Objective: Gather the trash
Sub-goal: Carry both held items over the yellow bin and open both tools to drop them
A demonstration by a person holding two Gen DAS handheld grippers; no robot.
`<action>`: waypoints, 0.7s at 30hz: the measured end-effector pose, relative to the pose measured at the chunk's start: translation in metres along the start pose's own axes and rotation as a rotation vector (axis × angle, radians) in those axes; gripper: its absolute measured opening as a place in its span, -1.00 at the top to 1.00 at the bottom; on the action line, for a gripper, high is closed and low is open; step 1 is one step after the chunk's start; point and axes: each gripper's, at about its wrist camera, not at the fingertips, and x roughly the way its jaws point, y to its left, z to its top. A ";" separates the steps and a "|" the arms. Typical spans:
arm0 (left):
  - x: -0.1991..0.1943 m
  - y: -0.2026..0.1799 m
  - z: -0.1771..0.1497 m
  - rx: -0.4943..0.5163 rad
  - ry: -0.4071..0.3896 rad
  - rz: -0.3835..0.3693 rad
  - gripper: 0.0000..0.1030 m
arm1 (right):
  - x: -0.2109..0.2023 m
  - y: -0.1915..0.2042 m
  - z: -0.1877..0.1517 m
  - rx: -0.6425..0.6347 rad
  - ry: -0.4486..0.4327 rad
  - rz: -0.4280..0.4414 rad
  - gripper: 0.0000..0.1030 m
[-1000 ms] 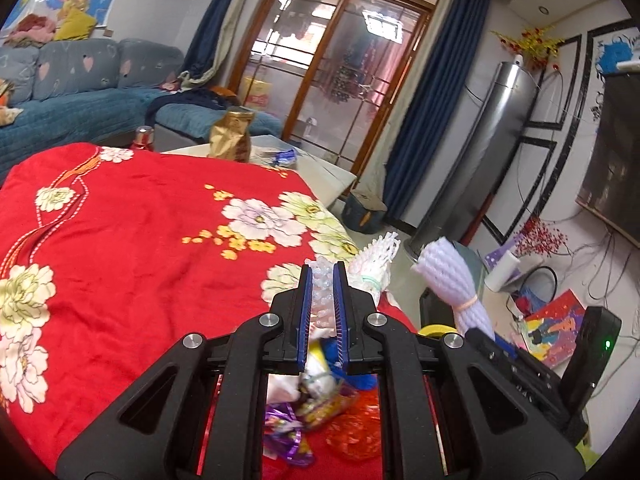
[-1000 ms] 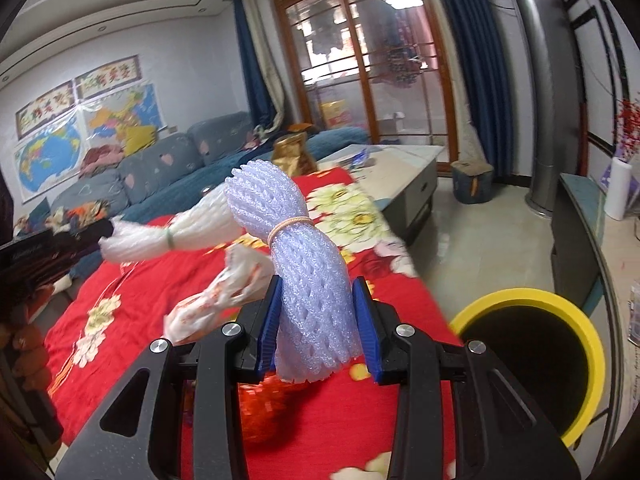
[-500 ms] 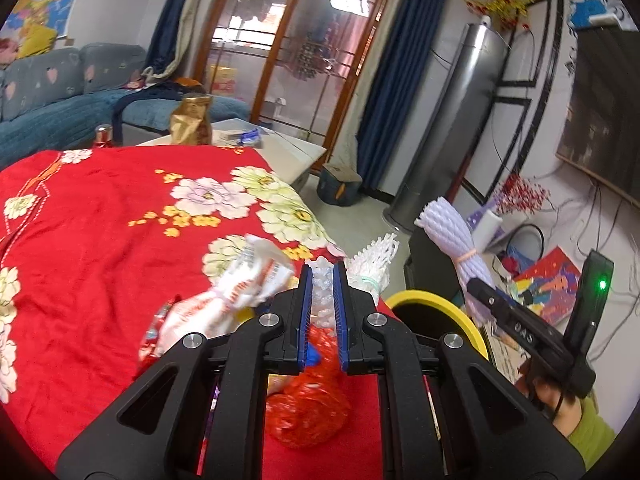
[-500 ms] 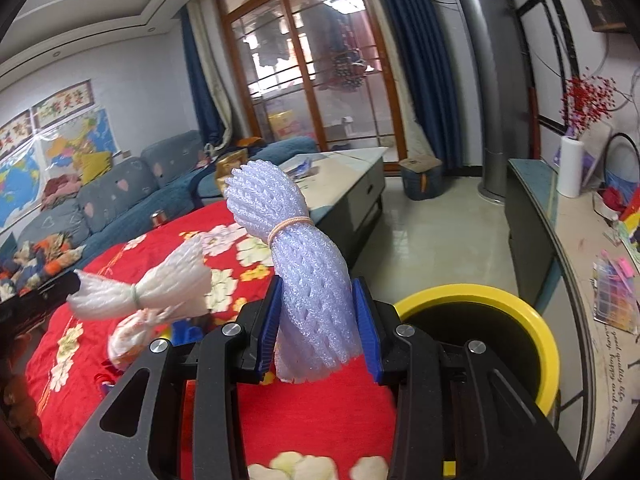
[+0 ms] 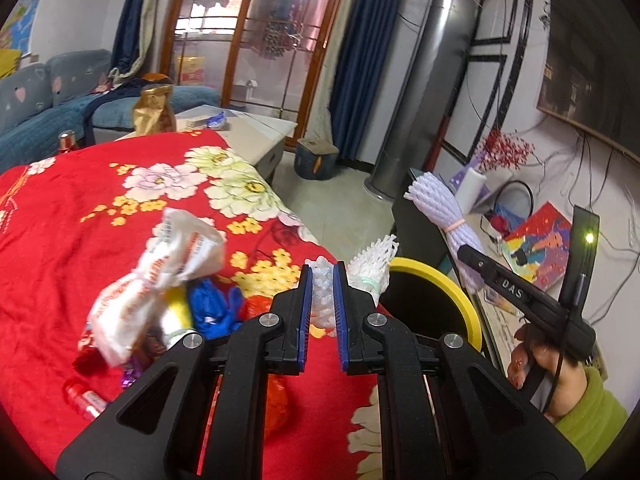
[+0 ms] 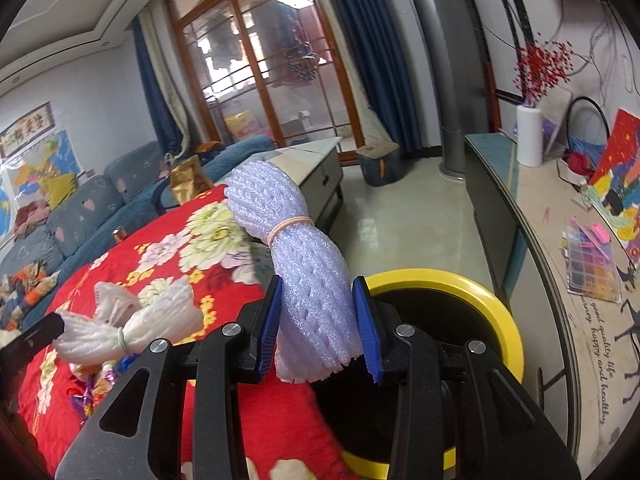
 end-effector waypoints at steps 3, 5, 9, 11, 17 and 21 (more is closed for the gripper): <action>0.011 -0.011 -0.003 0.022 0.017 -0.007 0.87 | 0.004 -0.014 -0.002 0.023 0.012 -0.017 0.34; 0.017 -0.018 -0.005 0.035 0.030 -0.012 0.87 | 0.008 -0.024 -0.003 0.043 0.026 -0.028 0.34; 0.032 -0.034 -0.009 0.066 0.058 -0.020 0.87 | 0.017 -0.043 -0.007 0.083 0.059 -0.042 0.34; 0.040 -0.042 -0.012 0.080 0.072 -0.023 0.87 | 0.021 -0.053 -0.009 0.101 0.076 -0.052 0.34; 0.066 -0.069 -0.024 0.137 0.110 -0.035 0.87 | 0.031 -0.074 -0.017 0.149 0.123 -0.062 0.33; 0.080 -0.079 -0.030 0.155 0.128 -0.044 0.64 | 0.037 -0.085 -0.021 0.181 0.155 -0.052 0.14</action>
